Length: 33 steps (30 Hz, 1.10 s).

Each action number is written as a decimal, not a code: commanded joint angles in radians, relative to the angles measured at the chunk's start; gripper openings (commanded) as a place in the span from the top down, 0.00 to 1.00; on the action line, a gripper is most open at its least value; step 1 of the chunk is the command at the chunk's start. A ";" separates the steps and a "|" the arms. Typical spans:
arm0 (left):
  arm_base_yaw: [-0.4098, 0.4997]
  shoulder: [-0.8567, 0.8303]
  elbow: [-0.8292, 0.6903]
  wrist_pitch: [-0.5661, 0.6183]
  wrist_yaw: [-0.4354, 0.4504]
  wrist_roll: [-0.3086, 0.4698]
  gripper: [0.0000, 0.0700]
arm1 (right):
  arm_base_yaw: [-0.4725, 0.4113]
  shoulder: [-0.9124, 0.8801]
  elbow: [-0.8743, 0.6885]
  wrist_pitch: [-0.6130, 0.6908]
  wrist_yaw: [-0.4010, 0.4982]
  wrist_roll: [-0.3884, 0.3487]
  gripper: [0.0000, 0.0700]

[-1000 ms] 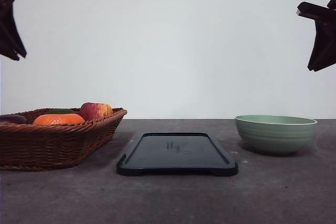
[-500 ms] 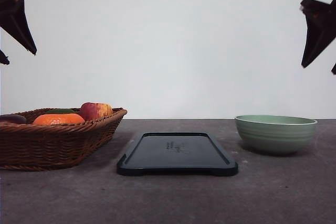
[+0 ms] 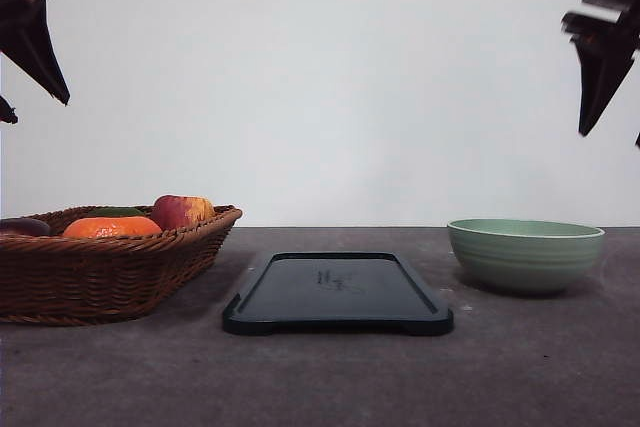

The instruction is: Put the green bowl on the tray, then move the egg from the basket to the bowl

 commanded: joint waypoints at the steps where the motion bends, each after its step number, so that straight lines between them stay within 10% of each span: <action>1: -0.003 0.009 0.019 0.003 0.006 0.006 0.50 | 0.000 0.045 0.027 0.001 -0.002 -0.017 0.45; 13: -0.003 0.009 0.019 0.004 0.006 0.006 0.50 | 0.015 0.196 0.028 0.014 -0.003 -0.038 0.46; 21: -0.003 0.009 0.019 0.004 0.006 0.006 0.50 | 0.041 0.245 0.028 0.034 0.001 -0.037 1.00; 33: -0.003 0.009 0.019 0.003 0.006 0.006 0.50 | 0.050 0.245 0.205 -0.208 0.002 -0.033 1.00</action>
